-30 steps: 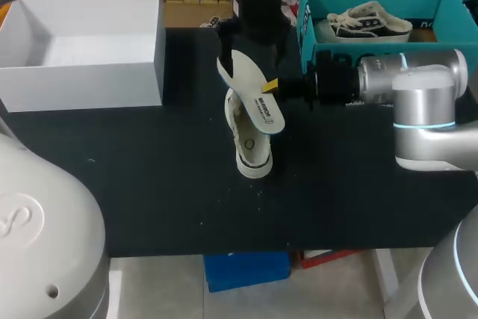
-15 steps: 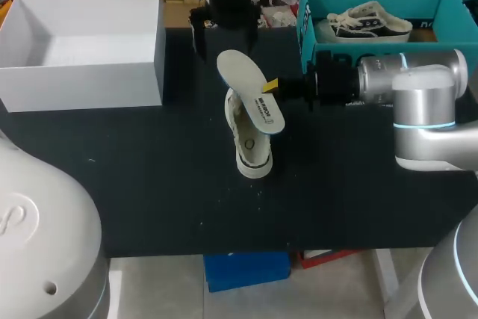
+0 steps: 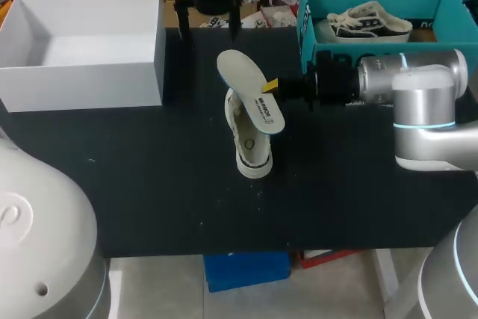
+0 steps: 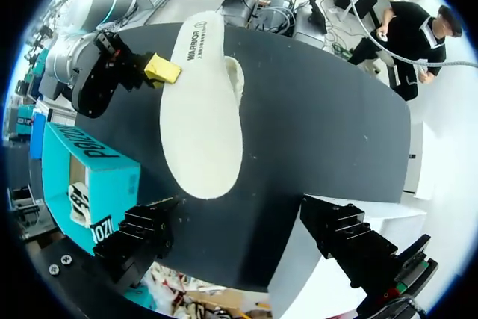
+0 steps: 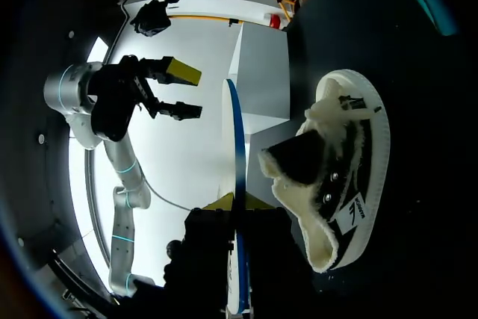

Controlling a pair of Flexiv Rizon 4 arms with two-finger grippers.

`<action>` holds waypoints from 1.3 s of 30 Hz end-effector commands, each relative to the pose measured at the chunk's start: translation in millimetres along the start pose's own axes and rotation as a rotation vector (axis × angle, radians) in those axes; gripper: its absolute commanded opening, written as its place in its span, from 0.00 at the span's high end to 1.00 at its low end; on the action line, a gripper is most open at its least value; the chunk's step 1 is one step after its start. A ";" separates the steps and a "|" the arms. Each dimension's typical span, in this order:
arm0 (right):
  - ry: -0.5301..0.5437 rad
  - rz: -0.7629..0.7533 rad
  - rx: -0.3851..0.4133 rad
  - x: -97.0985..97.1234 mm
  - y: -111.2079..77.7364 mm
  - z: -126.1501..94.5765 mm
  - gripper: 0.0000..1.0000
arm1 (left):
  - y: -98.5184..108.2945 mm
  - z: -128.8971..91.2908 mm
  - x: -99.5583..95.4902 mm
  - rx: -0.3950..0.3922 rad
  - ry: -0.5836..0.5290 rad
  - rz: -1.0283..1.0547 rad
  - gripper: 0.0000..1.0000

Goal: Take the shoe out of the shoebox, open the shoe tongue, remove and reinsert the insole, then place the shoe into the shoebox

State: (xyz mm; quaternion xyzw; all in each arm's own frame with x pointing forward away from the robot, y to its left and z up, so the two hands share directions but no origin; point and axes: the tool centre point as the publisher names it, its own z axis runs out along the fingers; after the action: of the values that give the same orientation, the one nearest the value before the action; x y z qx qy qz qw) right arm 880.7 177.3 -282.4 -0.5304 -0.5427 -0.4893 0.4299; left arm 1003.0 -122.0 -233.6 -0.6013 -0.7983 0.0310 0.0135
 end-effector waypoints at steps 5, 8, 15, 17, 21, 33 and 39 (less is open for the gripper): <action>-0.003 0.001 -0.002 0.1 -0.3 1.1 1.00 | 22.2 5.6 -11.4 0.016 0.011 0.007 0.00; -0.003 0.001 -0.002 0.1 -0.3 1.1 1.00 | 20.2 7.4 -14.9 0.029 0.011 0.011 0.00; -0.003 0.001 -0.002 0.1 -0.3 1.1 1.00 | 1.7 6.8 -22.1 0.031 -0.010 0.000 0.00; -0.003 0.001 -0.002 0.1 -0.3 1.1 1.00 | -8.1 7.0 -24.7 0.026 -0.010 -0.004 0.00; -0.003 0.001 -0.002 0.1 -0.3 1.1 1.00 | -27.0 8.1 -29.5 0.013 -0.001 0.002 0.00; -0.003 0.001 -0.002 0.1 -0.3 1.1 1.00 | -87.2 3.1 -50.5 0.015 -0.007 -0.011 0.00; -0.003 0.001 -0.002 0.1 -0.3 1.1 1.00 | -117.2 6.3 -62.7 0.013 0.006 -0.001 0.00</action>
State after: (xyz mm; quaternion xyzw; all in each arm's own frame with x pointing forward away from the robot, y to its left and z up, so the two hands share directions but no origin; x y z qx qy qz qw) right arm 880.7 177.4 -282.3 -0.5304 -0.5427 -0.4893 0.4299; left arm 916.1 -208.2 -229.2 -0.5998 -0.7981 0.0499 0.0274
